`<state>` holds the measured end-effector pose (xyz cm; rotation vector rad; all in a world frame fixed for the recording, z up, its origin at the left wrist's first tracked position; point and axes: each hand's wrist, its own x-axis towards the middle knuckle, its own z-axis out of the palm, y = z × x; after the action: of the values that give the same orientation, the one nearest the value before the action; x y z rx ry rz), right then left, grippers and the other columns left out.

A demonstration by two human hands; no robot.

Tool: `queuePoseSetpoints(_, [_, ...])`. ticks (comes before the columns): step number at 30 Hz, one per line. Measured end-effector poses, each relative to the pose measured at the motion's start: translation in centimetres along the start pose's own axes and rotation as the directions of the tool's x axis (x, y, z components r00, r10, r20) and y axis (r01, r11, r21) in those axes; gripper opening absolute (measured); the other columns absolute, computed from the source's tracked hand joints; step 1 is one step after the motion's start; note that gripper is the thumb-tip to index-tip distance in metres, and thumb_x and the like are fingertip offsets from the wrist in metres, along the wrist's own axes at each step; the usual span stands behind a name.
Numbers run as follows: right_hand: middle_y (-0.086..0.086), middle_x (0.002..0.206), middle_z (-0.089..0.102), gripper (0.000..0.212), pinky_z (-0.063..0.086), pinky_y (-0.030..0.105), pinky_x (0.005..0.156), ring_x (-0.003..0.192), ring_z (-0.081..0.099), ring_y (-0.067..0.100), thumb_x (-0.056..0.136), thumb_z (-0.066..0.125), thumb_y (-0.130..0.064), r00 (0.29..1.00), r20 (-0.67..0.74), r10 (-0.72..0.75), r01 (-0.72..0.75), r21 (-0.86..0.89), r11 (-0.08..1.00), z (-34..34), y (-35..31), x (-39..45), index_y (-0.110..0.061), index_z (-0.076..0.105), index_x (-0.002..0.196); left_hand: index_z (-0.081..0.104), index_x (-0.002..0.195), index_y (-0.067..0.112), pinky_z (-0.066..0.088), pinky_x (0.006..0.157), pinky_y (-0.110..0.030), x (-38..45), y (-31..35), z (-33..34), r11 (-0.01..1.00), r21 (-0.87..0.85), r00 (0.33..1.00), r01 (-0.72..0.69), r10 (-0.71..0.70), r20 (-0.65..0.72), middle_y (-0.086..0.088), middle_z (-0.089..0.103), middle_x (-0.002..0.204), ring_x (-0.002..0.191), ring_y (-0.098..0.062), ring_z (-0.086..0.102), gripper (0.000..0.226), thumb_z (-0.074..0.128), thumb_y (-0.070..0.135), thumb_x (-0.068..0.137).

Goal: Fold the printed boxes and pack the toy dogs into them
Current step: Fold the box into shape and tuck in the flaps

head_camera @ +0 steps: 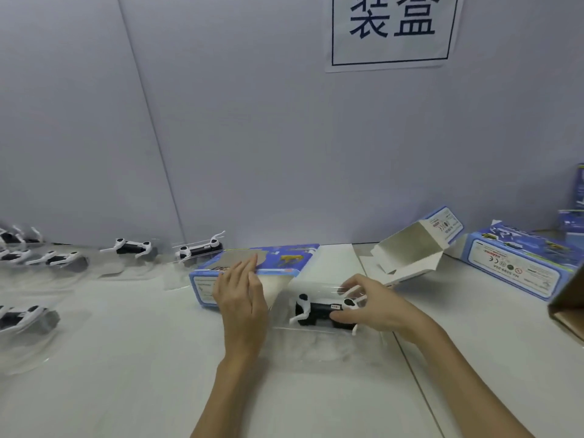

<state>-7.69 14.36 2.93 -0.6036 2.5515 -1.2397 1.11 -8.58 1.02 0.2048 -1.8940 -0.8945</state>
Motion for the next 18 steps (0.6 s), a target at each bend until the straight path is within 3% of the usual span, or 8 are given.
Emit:
queuePoseSetpoints(4, [-0.005, 0.114, 0.065, 0.038, 0.050, 0.019, 0.073, 0.093, 0.065, 0.009, 0.077, 0.091, -0.036, 0.998, -0.046, -0.030, 0.038, 0.178, 0.983, -0.3, 0.4, -0.1, -0.033, 0.068, 0.107, 0.072, 0.121, 0.009, 0.049, 0.095, -0.053, 0.1, -0.9, 0.1, 0.997, -0.013, 0.996, 0.071, -0.070, 0.049, 0.002, 0.071, 0.114, 0.105, -0.022, 0.060, 0.025, 0.053, 0.007, 0.105])
queuePoseSetpoints(6, [0.002, 0.114, 0.064, 0.036, 0.047, 0.012, 0.068, 0.092, 0.063, 0.010, 0.078, 0.091, -0.030, 0.995, -0.099, -0.030, 0.056, 0.275, 0.960, -0.3, 0.7, 0.0, -0.029, 0.069, 0.107, 0.075, 0.112, 0.010, 0.049, 0.093, -0.051, 0.2, -1.1, 0.1, 0.997, 0.009, 0.995, 0.073, -0.073, 0.065, 0.003, 0.073, 0.109, 0.100, -0.019, 0.059, 0.021, 0.059, 0.001, 0.101])
queuePoseSetpoints(8, [0.004, 0.113, 0.063, 0.035, 0.046, 0.009, 0.062, 0.093, 0.061, 0.010, 0.079, 0.090, -0.025, 0.986, -0.167, -0.016, 0.073, 0.340, 0.937, -0.2, 1.0, 0.3, -0.025, 0.068, 0.107, 0.075, 0.110, 0.014, 0.047, 0.096, -0.047, 0.2, -1.2, 0.0, 0.999, 0.015, 0.996, 0.052, -0.053, 0.072, 0.006, 0.072, 0.109, 0.103, -0.015, 0.057, 0.023, 0.056, 0.006, 0.101])
queuePoseSetpoints(11, [0.006, 0.114, 0.063, 0.035, 0.052, 0.021, 0.065, 0.094, 0.062, 0.014, 0.080, 0.090, -0.021, 0.984, -0.179, 0.017, 0.066, 0.446, 0.893, 0.2, 1.2, 0.7, -0.022, 0.069, 0.107, 0.075, 0.114, 0.022, 0.038, 0.102, -0.038, -0.1, -0.9, -0.4, 0.999, 0.044, 0.989, -0.009, 0.002, 0.145, 0.010, 0.068, 0.114, 0.113, -0.014, 0.052, 0.037, 0.045, 0.019, 0.093])
queuePoseSetpoints(14, [0.008, 0.109, 0.061, 0.036, 0.054, 0.029, 0.061, 0.077, 0.062, 0.013, 0.080, 0.089, -0.015, 0.982, -0.174, 0.067, 0.049, 0.587, 0.808, 0.3, 1.1, 0.8, -0.016, 0.068, 0.110, 0.070, 0.126, 0.029, 0.027, 0.106, -0.025, -0.3, -0.7, -0.8, 0.991, 0.070, 0.972, -0.112, 0.095, 0.215, 0.012, 0.059, 0.126, 0.123, -0.010, 0.045, 0.051, 0.039, 0.031, 0.087])
queuePoseSetpoints(18, [0.008, 0.102, 0.061, 0.037, 0.050, 0.025, 0.052, 0.061, 0.062, 0.005, 0.081, 0.086, -0.011, 0.987, -0.140, 0.084, 0.036, 0.688, 0.725, 0.4, 1.0, 0.7, -0.012, 0.068, 0.114, 0.064, 0.135, 0.030, 0.020, 0.109, -0.025, -0.6, -0.7, -0.4, 0.972, 0.142, 0.961, -0.189, 0.153, 0.229, 0.011, 0.052, 0.130, 0.127, -0.010, 0.041, 0.050, 0.046, 0.043, 0.090])
